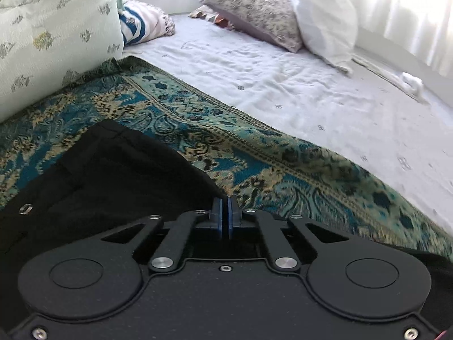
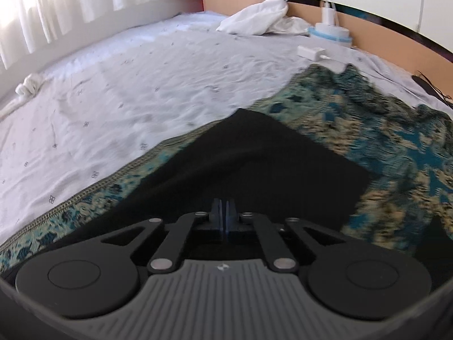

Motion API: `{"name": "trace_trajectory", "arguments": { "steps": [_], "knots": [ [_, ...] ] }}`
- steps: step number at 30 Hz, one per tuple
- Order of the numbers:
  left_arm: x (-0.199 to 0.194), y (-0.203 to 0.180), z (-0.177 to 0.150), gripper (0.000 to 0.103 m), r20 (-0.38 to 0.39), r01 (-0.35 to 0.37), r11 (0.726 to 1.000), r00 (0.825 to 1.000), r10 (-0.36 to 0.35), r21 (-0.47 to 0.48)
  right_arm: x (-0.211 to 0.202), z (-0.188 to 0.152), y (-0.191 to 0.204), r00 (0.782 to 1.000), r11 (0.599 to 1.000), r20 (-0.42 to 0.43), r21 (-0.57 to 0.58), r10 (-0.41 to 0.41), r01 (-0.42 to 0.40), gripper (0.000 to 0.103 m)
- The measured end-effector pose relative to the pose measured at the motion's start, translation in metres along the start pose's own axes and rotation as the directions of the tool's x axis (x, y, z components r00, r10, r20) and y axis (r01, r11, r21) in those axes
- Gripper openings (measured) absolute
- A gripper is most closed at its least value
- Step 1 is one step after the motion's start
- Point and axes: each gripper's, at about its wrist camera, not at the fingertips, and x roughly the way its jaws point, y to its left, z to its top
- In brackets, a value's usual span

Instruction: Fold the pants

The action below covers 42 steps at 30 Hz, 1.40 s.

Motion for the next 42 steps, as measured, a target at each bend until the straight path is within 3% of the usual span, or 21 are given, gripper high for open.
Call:
{"name": "trace_trajectory", "arguments": {
  "steps": [6,7,8,13,19,24,26,27,28,29,30,33,36,40,42],
  "knots": [
    [-0.015,0.023,-0.013,0.004,-0.017,0.015,1.000,1.000,-0.015,-0.006,-0.004,0.005,-0.037,0.973,0.970,-0.090,0.139,0.211,-0.198,0.033],
    [-0.013,0.028,-0.015,0.004,-0.028,0.015,1.000,0.999,-0.015,-0.008,-0.004,0.003,-0.034,0.970,0.968,-0.089,0.135,0.226,-0.213,0.054],
    [-0.012,0.032,-0.018,0.004,-0.037,0.014,1.000,0.999,-0.014,-0.006,-0.005,0.001,-0.029,0.968,0.966,-0.086,0.126,0.236,-0.224,0.063],
    [-0.004,0.042,-0.029,0.004,-0.032,0.023,0.999,0.999,-0.022,0.031,0.000,-0.004,0.008,0.952,0.954,-0.086,0.094,0.294,-0.286,0.069],
    [-0.001,0.048,-0.031,0.004,-0.025,0.070,0.997,0.997,-0.069,0.042,0.024,-0.015,0.059,0.950,0.960,-0.142,0.061,0.278,-0.272,0.071],
    [0.001,0.053,-0.035,0.005,-0.010,0.100,0.993,0.995,-0.100,0.065,0.039,-0.027,0.100,0.984,0.991,-0.118,-0.010,0.134,-0.136,0.085],
    [0.001,0.053,-0.036,0.005,-0.003,0.104,0.992,0.995,-0.104,0.076,0.042,-0.029,0.113,0.990,0.994,-0.105,-0.046,0.096,-0.102,0.097],
    [0.001,0.054,-0.036,0.005,-0.001,0.106,0.991,0.994,-0.106,0.077,0.044,-0.030,0.118,0.992,0.995,-0.107,-0.066,0.067,-0.074,0.090],
    [0.001,0.054,-0.036,0.005,0.001,0.109,0.991,0.994,-0.109,0.076,0.045,-0.033,0.121,0.995,0.997,-0.099,-0.076,0.003,-0.011,0.062],
    [0.000,0.054,-0.037,0.005,0.011,0.110,0.990,0.994,-0.112,0.084,0.040,-0.034,0.119,0.995,0.996,-0.061,-0.055,-0.079,0.076,0.022],
    [-0.003,0.054,-0.038,0.004,0.028,0.109,0.988,0.993,-0.112,0.105,0.034,-0.035,0.114,0.993,0.993,-0.035,-0.020,-0.115,0.114,0.007],
    [-0.017,0.056,-0.041,0.003,0.073,0.118,0.981,0.989,-0.130,0.153,0.018,-0.030,0.085,0.999,0.997,-0.030,0.064,-0.032,0.034,0.007],
    [-0.031,0.065,-0.042,0.001,0.073,0.141,0.981,0.986,-0.151,0.132,-0.004,-0.030,0.050,0.998,0.995,-0.019,0.077,0.068,-0.066,0.007],
    [-0.056,0.087,-0.047,0.001,0.065,0.187,0.977,0.979,-0.194,0.103,-0.044,-0.044,-0.002,0.981,0.978,-0.006,0.086,0.192,-0.191,0.007],
    [-0.069,0.098,-0.052,0.001,0.049,0.243,0.966,0.967,-0.248,0.091,-0.061,-0.055,-0.026,0.973,0.971,-0.006,0.076,0.229,-0.228,0.008]
  ]
}}
